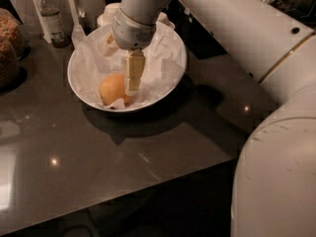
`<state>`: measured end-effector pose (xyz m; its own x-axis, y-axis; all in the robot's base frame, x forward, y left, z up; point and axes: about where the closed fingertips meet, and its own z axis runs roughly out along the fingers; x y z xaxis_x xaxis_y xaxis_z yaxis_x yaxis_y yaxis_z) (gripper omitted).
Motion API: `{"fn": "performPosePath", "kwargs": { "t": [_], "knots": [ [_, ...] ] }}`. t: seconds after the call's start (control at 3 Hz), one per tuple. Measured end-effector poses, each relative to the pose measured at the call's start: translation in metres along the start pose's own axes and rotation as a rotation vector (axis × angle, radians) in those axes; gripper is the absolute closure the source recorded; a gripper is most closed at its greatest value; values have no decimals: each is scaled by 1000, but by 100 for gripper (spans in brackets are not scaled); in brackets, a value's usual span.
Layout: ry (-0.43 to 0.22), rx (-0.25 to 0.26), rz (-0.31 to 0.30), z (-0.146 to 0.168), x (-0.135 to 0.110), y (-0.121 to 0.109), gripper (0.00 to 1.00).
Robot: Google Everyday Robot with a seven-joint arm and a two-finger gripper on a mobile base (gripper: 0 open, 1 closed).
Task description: Pick orange from white bowl
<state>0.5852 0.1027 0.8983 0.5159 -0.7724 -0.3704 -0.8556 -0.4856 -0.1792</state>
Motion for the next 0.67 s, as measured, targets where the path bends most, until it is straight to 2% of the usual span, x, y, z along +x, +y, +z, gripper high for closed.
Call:
{"fn": "performPosePath", "kwargs": {
  "t": [0.33, 0.67],
  "knots": [
    [17, 12, -76, -3, -19, -17, 14],
    [10, -4, -103, 7, -27, -19, 14]
  ]
}}
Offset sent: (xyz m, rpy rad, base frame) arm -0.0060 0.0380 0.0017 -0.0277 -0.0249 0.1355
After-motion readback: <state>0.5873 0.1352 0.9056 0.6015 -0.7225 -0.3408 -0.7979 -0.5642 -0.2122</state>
